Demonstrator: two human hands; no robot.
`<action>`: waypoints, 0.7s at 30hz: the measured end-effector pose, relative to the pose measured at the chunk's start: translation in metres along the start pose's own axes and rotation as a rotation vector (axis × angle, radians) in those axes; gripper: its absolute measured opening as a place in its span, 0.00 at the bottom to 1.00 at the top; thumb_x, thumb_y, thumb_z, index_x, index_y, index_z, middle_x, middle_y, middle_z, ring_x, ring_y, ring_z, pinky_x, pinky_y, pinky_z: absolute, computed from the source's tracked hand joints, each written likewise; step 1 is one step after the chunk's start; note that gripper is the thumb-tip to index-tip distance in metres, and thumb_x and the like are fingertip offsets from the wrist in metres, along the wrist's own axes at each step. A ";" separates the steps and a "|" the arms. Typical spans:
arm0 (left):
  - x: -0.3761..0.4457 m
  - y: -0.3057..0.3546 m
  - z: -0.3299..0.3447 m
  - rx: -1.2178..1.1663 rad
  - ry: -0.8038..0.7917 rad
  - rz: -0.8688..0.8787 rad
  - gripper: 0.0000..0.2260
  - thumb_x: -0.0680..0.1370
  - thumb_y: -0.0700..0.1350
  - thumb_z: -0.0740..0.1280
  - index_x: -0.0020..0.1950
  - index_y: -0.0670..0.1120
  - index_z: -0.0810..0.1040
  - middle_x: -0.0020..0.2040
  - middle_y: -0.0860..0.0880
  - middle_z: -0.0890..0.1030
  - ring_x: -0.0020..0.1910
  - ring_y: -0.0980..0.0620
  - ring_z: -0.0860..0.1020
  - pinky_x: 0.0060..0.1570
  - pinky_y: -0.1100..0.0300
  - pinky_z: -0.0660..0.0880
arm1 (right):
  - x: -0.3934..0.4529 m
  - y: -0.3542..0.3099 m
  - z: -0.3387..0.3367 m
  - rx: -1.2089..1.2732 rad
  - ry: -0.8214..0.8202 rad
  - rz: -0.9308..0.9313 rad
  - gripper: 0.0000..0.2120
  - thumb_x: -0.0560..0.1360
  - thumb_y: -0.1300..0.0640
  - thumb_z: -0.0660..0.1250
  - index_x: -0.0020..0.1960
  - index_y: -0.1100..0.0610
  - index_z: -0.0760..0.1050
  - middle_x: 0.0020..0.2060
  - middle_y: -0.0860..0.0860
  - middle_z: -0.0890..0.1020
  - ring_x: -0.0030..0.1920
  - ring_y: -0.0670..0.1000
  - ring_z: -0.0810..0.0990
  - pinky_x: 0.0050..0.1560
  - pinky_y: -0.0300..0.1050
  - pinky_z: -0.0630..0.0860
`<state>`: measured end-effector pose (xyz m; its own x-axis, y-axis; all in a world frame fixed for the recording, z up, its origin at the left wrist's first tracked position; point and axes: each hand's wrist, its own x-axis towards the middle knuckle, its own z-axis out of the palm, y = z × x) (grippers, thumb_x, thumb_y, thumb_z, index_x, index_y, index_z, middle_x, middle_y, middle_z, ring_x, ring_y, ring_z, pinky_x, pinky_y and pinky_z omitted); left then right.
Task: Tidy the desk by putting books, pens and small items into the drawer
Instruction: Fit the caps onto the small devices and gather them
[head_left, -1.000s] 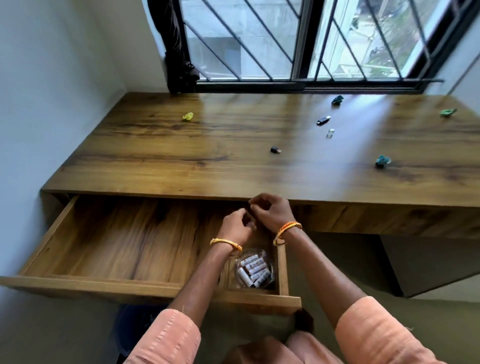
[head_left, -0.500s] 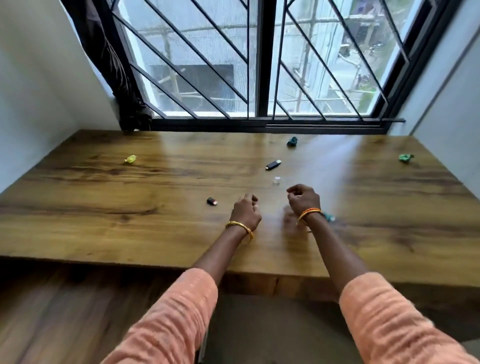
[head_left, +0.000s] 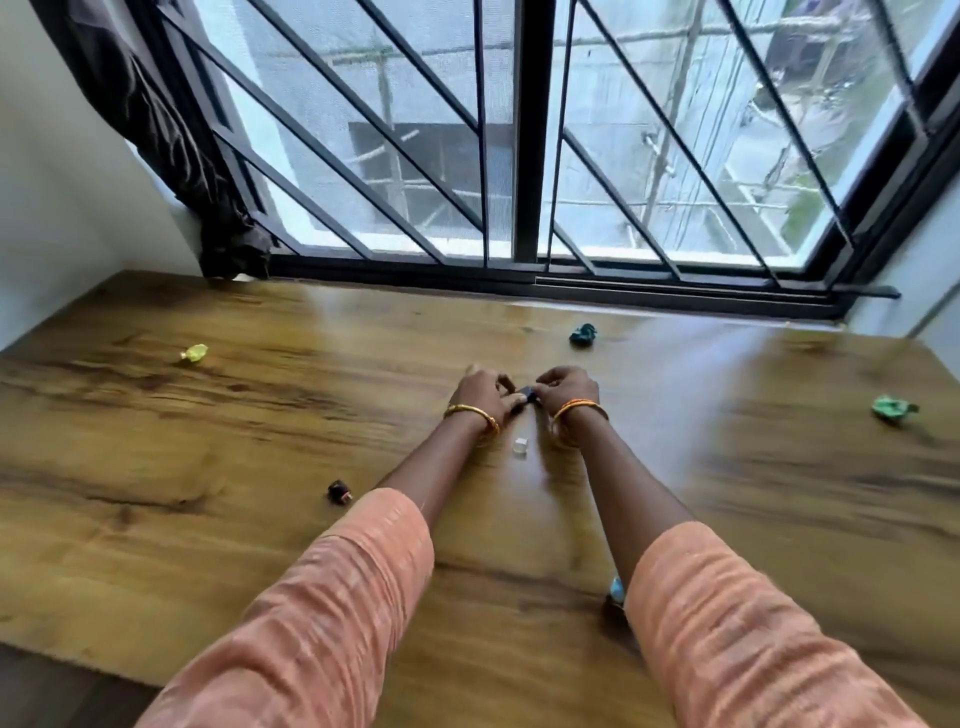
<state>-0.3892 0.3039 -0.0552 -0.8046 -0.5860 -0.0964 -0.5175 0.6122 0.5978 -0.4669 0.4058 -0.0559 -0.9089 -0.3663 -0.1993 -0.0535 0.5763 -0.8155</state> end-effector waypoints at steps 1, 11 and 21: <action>0.002 0.002 0.000 0.010 -0.004 -0.001 0.11 0.72 0.50 0.72 0.51 0.46 0.82 0.55 0.41 0.77 0.54 0.45 0.77 0.57 0.61 0.72 | 0.002 0.000 -0.001 0.006 -0.005 0.001 0.09 0.72 0.58 0.71 0.51 0.60 0.81 0.51 0.57 0.83 0.54 0.54 0.80 0.57 0.43 0.74; -0.046 0.010 -0.053 -0.148 -0.003 0.064 0.08 0.76 0.40 0.68 0.55 0.42 0.77 0.48 0.44 0.83 0.47 0.49 0.81 0.47 0.60 0.76 | -0.033 -0.026 -0.031 0.110 -0.170 -0.111 0.03 0.72 0.59 0.71 0.44 0.58 0.80 0.32 0.49 0.77 0.33 0.46 0.73 0.34 0.39 0.72; -0.176 -0.073 -0.048 -0.803 0.058 -0.325 0.10 0.76 0.30 0.65 0.57 0.30 0.76 0.36 0.44 0.79 0.23 0.60 0.77 0.28 0.70 0.75 | -0.102 0.015 0.003 -0.210 -0.104 -0.218 0.06 0.72 0.64 0.68 0.47 0.59 0.82 0.39 0.56 0.81 0.37 0.49 0.76 0.33 0.31 0.69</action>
<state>-0.1959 0.3374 -0.0437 -0.6254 -0.7060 -0.3323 -0.3395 -0.1373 0.9306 -0.3737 0.4500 -0.0490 -0.8200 -0.5643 -0.0953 -0.3364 0.6101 -0.7174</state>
